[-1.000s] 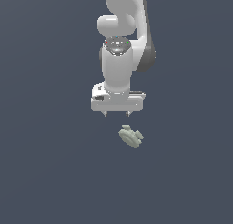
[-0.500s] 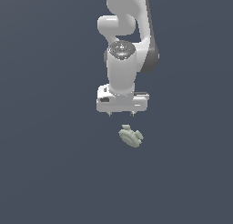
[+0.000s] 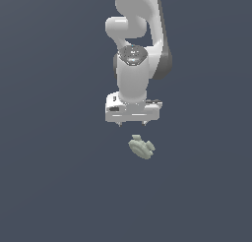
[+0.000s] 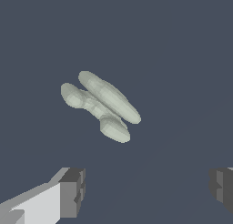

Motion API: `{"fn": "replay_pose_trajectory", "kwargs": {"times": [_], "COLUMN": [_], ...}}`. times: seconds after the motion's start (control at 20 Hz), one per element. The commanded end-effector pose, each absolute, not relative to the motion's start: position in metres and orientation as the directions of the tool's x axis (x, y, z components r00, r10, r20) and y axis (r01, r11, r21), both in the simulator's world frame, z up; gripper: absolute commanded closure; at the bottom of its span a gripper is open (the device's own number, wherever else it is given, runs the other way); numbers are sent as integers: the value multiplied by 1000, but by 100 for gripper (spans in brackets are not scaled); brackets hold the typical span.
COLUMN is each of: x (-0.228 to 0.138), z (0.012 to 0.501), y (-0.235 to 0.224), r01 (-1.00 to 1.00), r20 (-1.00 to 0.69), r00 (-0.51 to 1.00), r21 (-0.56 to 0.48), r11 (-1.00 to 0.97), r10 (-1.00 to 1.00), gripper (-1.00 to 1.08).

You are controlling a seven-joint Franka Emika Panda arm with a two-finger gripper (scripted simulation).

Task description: Pick up the object and move it to a goal position.

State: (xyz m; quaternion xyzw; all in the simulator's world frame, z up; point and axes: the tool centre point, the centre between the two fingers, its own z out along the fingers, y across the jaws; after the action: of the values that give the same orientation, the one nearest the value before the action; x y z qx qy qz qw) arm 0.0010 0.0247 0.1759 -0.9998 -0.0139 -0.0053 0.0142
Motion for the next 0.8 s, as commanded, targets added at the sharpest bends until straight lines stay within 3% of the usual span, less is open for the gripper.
{"fn": "replay_pose_trajectory", "kwargs": {"times": [0.0, 0.75], "x": [3, 26], "z": [175, 162], "y": [26, 44], "r01": [58, 425], "r20": [11, 7], "r00": [998, 905], "r21": [-26, -9], "r11": [-998, -905], "r10": [58, 425], "gripper": [-92, -92]}}
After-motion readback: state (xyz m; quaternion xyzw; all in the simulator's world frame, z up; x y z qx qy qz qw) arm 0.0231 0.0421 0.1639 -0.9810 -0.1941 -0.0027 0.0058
